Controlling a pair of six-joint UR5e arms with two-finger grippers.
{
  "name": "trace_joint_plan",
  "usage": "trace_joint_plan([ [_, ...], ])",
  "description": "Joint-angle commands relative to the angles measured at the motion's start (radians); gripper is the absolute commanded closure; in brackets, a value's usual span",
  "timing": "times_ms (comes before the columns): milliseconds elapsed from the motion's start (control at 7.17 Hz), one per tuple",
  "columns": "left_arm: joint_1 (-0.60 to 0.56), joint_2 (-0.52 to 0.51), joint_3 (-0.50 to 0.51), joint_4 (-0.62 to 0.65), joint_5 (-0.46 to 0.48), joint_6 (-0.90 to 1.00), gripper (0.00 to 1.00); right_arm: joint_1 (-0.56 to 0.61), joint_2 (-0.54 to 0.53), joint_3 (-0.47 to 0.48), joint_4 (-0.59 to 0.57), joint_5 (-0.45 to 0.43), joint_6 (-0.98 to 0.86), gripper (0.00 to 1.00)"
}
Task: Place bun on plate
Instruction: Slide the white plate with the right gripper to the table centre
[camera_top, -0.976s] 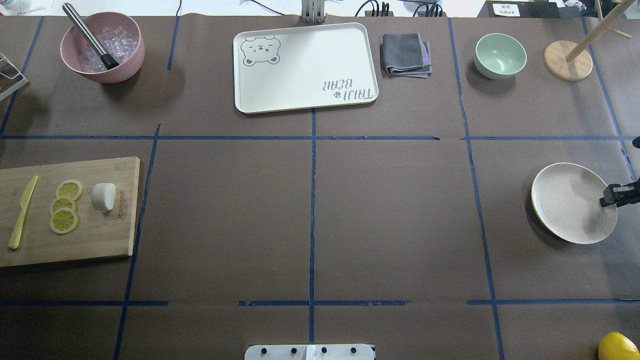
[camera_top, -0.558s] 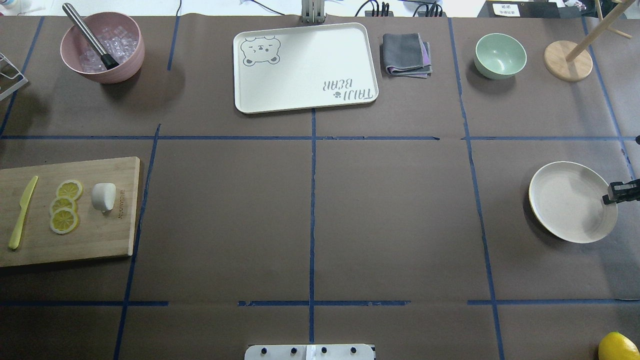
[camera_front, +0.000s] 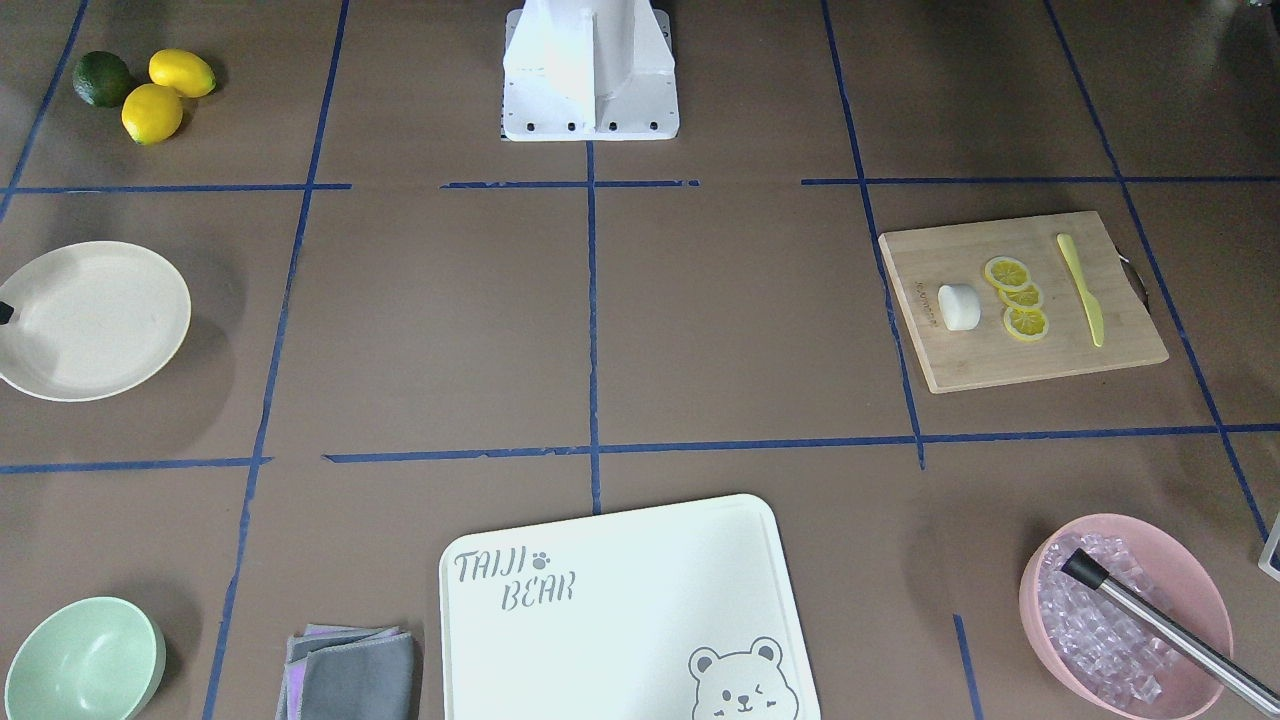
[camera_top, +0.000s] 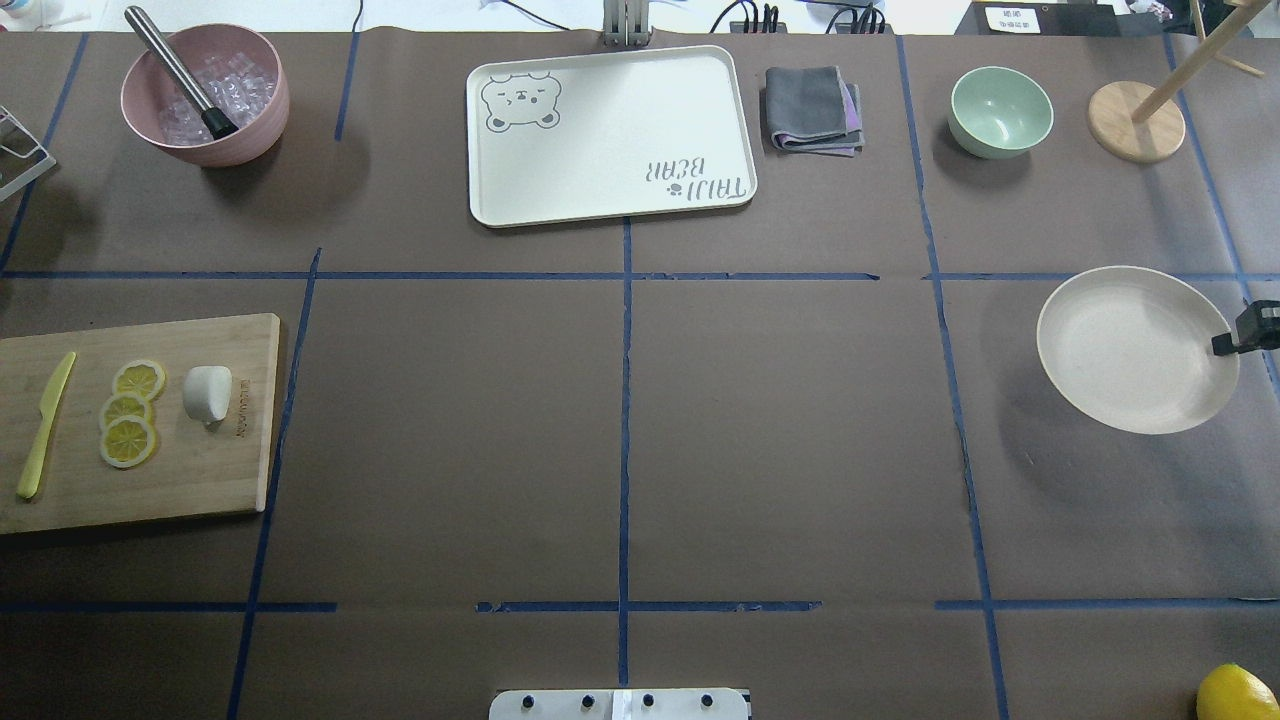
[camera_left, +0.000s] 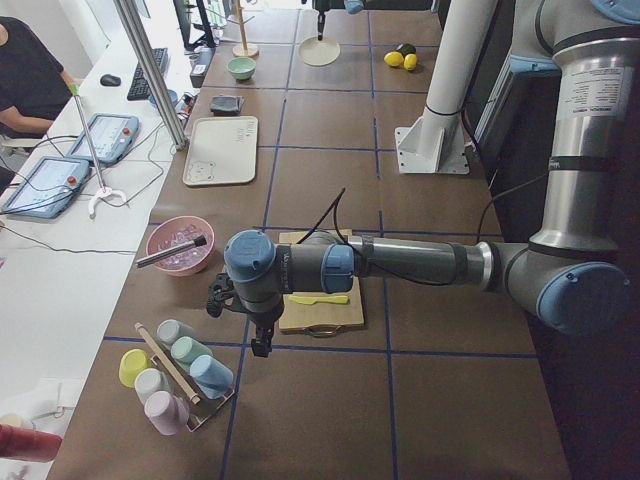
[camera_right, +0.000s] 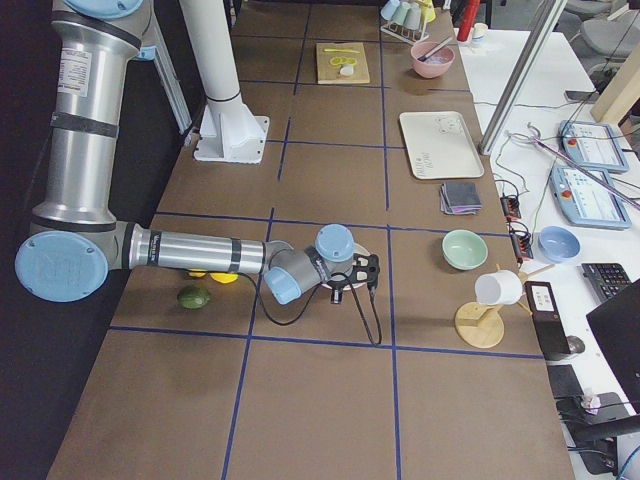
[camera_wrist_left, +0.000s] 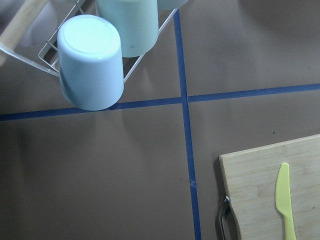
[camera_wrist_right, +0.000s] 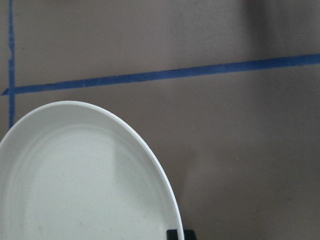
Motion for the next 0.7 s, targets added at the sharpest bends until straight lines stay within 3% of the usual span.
trace_joint_plan([
  [0,0.0,0.0,-0.004,0.001,0.0,0.0,0.0,-0.048,0.158,0.014,0.002,0.02,0.226,1.0],
  [279,0.0,0.003,-0.004,0.001,0.0,-0.002,0.0,-0.185,0.321,0.014,-0.008,-0.009,0.446,1.0],
  [558,0.0,0.003,-0.002,0.001,0.0,0.0,0.0,-0.391,0.468,0.014,-0.011,-0.206,0.698,1.0],
])
